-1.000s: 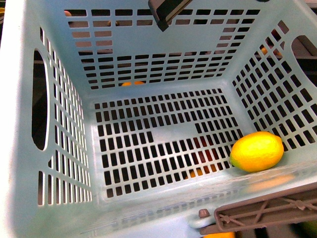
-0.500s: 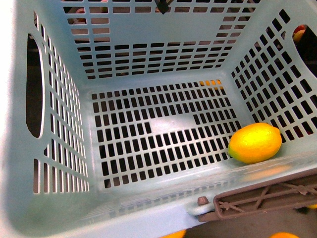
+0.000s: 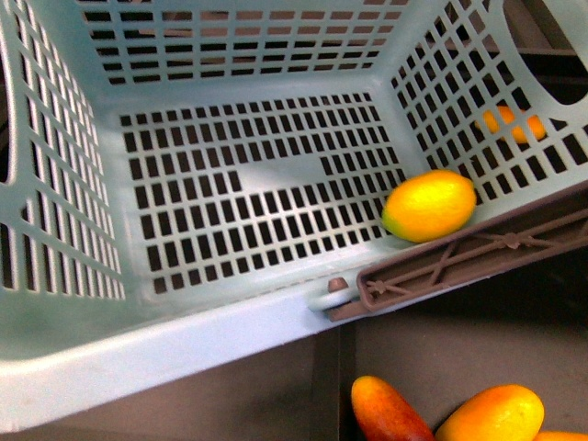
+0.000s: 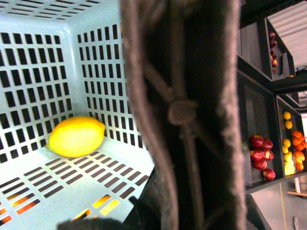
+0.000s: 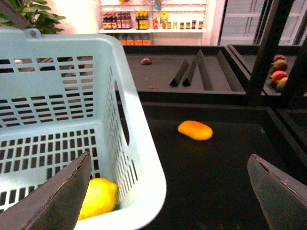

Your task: Pick lemon and mango into basket

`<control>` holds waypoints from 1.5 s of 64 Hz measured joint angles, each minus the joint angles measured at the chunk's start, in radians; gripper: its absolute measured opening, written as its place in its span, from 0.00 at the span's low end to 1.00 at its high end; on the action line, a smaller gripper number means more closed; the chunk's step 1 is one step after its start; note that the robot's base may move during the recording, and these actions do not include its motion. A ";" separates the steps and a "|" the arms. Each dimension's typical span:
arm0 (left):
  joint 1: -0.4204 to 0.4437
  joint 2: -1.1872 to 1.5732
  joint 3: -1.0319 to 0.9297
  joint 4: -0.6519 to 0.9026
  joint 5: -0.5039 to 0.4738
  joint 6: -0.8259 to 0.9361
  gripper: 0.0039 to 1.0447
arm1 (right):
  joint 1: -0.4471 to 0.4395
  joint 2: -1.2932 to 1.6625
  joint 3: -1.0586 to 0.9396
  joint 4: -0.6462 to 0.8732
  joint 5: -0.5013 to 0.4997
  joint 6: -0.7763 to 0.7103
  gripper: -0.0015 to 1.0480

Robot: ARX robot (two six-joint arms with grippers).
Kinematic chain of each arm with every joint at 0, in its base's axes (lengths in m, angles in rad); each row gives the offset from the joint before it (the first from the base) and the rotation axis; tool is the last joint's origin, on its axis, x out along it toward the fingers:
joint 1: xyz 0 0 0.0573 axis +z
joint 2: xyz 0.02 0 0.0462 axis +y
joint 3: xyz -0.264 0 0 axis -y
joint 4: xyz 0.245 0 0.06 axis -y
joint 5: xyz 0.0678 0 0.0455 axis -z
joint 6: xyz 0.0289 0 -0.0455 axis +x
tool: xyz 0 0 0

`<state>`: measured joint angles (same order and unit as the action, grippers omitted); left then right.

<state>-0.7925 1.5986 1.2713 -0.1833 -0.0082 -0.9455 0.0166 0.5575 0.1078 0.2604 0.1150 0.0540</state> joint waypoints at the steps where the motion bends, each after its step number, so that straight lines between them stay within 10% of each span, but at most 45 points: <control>1: 0.000 0.000 0.000 0.000 0.000 0.003 0.04 | -0.005 0.031 0.037 -0.080 0.034 0.026 0.92; 7: -0.006 0.000 0.000 0.000 0.017 -0.002 0.04 | -0.077 0.204 0.152 -0.236 0.041 0.055 0.92; 38: -0.015 0.000 0.000 0.000 0.024 -0.008 0.04 | -0.557 1.457 0.739 0.072 -0.096 -0.074 0.92; 96: -0.016 0.000 0.000 0.000 0.036 -0.010 0.04 | -0.634 1.868 1.102 -0.027 -0.032 0.030 0.92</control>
<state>-0.8085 1.5986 1.2709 -0.1833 0.0277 -0.9558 -0.6178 2.4252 1.2095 0.2333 0.0830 0.0837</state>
